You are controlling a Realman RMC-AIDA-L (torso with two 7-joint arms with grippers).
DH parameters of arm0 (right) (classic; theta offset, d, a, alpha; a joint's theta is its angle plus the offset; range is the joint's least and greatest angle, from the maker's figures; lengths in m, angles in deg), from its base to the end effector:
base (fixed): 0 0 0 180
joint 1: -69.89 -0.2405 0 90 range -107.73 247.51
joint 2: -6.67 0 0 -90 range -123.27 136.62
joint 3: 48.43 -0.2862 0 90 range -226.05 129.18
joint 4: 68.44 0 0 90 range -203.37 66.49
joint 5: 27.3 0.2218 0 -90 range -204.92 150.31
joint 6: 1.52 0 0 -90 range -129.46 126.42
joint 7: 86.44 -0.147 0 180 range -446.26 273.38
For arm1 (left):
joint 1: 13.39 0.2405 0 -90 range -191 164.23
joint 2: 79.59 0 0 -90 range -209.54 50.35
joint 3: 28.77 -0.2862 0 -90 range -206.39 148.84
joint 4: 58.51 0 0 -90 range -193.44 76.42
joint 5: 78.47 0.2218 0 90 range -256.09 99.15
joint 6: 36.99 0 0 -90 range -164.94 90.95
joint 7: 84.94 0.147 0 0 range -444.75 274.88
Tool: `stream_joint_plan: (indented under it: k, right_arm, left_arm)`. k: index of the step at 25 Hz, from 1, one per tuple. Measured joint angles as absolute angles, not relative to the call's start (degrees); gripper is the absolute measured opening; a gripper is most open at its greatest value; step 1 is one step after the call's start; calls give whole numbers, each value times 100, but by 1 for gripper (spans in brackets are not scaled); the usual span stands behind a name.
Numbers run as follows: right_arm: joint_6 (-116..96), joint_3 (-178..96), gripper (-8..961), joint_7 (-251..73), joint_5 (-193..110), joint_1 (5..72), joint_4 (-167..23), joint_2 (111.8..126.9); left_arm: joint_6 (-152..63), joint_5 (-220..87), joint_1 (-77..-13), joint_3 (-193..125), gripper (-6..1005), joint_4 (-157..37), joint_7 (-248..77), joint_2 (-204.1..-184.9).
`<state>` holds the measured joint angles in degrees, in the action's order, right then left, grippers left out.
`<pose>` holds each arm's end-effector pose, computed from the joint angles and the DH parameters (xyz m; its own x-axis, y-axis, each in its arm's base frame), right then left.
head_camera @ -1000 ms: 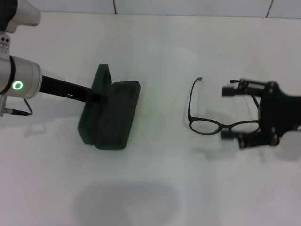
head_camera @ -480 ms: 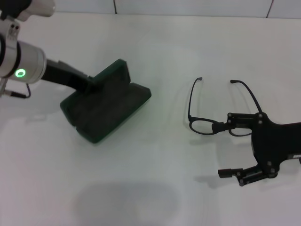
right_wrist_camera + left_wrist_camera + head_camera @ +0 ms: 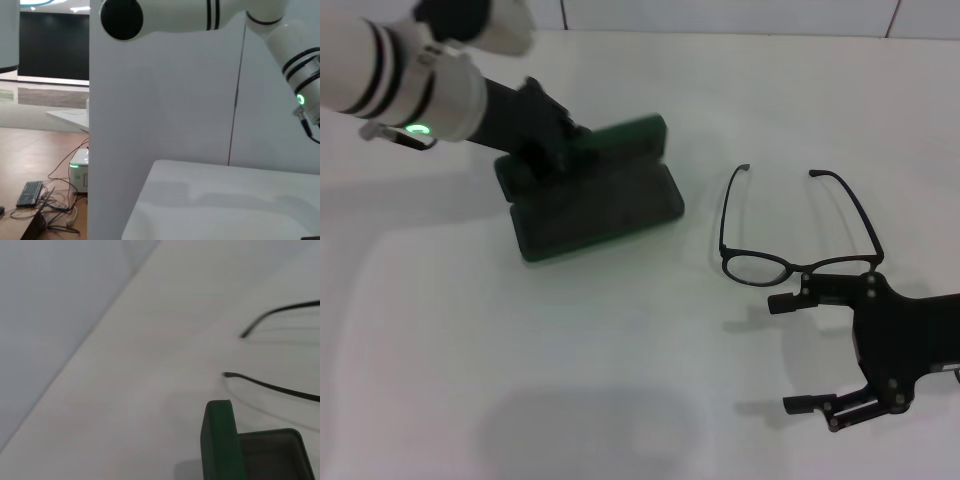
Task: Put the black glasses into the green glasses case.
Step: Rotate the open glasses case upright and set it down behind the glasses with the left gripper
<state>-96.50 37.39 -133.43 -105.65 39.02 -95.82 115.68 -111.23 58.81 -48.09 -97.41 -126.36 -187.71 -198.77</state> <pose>0.2664 0.3136 -0.0356 0.8412 0.1568 -0.5175 0.1670 -0.9856 -0.0273 -0.2116 0.4192 -0.0075 0.9819 0.1441 -0.1226 0.0825 -0.9094 -0.4076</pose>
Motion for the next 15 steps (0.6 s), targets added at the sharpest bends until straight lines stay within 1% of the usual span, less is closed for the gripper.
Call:
stream_joint_plan:
  k: [6,11,15]
  right_arm:
    - [-9658,3734,784,-13340,-10571,3954,-9596,11613]
    - [-9673,3726,779,-13338,-10571,4038,-9653,11613]
    - [-9685,3724,775,-13337,-10566,4053,-9657,11618]
  left_arm:
    - [-11408,5914,-5034,-9848,205,-12319,-18273,-19873]
    - [-11415,5602,-5285,-9971,208,-11973,-18008,-19925]
    - [-11239,5331,-5366,-10137,210,-11881,-17945,-19944]
